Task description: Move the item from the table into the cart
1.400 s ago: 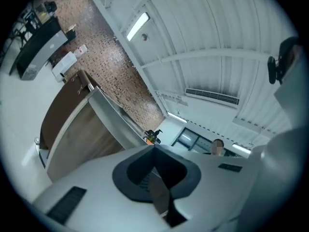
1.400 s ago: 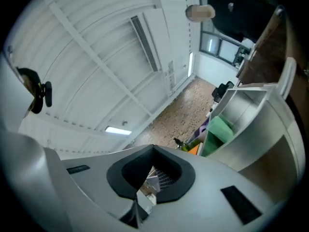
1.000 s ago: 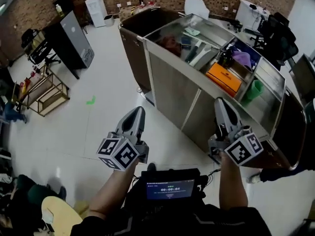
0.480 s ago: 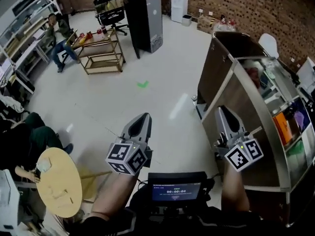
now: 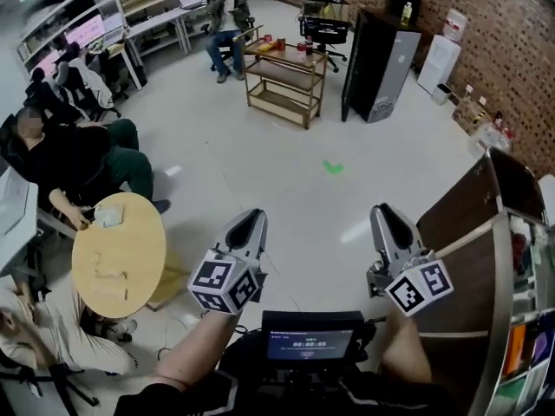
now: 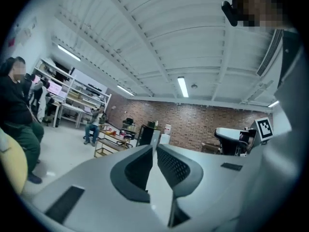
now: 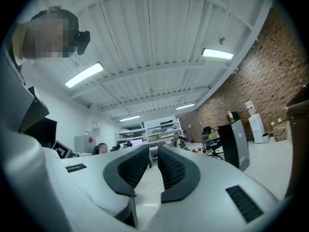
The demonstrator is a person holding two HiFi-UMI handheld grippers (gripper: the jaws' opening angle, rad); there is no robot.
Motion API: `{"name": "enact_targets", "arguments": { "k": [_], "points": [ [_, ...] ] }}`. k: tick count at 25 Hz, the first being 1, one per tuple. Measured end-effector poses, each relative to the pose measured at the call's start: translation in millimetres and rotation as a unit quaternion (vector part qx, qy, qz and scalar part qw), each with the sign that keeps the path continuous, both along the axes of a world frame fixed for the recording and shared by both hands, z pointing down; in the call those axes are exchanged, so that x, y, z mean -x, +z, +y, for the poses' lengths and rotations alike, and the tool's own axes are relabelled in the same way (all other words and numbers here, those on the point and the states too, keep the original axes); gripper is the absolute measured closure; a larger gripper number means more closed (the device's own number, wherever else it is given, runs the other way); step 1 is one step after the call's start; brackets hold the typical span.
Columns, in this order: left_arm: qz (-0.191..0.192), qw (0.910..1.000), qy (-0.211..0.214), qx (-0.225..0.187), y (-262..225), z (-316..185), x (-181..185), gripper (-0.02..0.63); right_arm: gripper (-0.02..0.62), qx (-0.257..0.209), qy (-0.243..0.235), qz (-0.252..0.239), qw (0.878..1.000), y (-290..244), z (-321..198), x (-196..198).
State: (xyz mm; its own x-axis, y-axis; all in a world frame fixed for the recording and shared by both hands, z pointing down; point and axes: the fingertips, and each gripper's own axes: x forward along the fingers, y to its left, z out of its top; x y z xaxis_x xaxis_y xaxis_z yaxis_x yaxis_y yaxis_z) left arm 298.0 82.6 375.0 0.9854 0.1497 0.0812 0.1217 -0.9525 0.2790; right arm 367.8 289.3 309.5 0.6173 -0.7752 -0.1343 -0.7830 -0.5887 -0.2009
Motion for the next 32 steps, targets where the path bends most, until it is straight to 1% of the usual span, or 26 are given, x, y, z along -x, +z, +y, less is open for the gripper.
{"name": "enact_targets", "arguments": {
  "k": [2,4,7,8,10,13,15,18,20,21,22,26,31,32],
  "points": [
    [-0.007,0.9987,-0.050,0.002,-1,-36,9,0.566,0.546,0.005,-0.046,0.001,0.999,-2,-41,-12],
    [-0.014,0.9949,-0.100,-0.002,-1,-70,21,0.566,0.546,0.006,-0.090,0.002,0.996,-4,-82,-21],
    [-0.027,0.9852,-0.169,-0.010,8,-123,48,0.564,0.546,0.008,-0.153,0.005,0.988,2,-150,-20],
    [-0.031,0.9814,-0.189,-0.009,12,-141,58,0.549,0.546,0.008,-0.172,0.004,0.985,4,-175,-18],
    [-0.035,0.9737,-0.225,-0.008,15,-181,80,0.549,0.546,0.007,-0.209,-0.003,0.978,7,-227,-9],
    [-0.029,0.9616,-0.272,-0.015,10,-245,124,0.548,0.546,0.015,-0.258,-0.001,0.966,9,-310,23],
    [-0.027,0.9530,-0.301,-0.017,7,-290,157,0.548,0.546,0.017,-0.282,0.001,0.959,8,-365,46],
    [-0.032,0.9417,-0.335,-0.016,6,-355,210,0.540,0.546,0.016,-0.316,-0.001,0.949,8,-443,90],
    [-0.034,0.9350,-0.352,-0.018,8,-396,245,0.540,0.546,0.023,-0.344,0.003,0.939,10,-495,122],
    [-0.036,0.9312,-0.362,-0.018,11,-415,260,0.540,0.513,0.024,-0.358,0.003,0.933,11,-520,136],
    [-0.040,0.9266,-0.374,-0.017,14,-435,274,0.540,0.499,0.024,-0.373,0.001,0.928,13,-545,149],
    [-0.051,0.9064,-0.419,-0.011,26,-505,320,0.540,0.499,0.039,-0.419,-0.002,0.907,26,-633,191],
    [-0.071,0.8719,-0.484,-0.012,35,-579,347,0.536,0.499,0.046,-0.489,-0.005,0.871,37,-734,210],
    [-0.075,0.8655,-0.495,-0.009,37,-593,350,0.527,0.499,0.047,-0.503,-0.007,0.863,39,-753,213]
  ]
}}
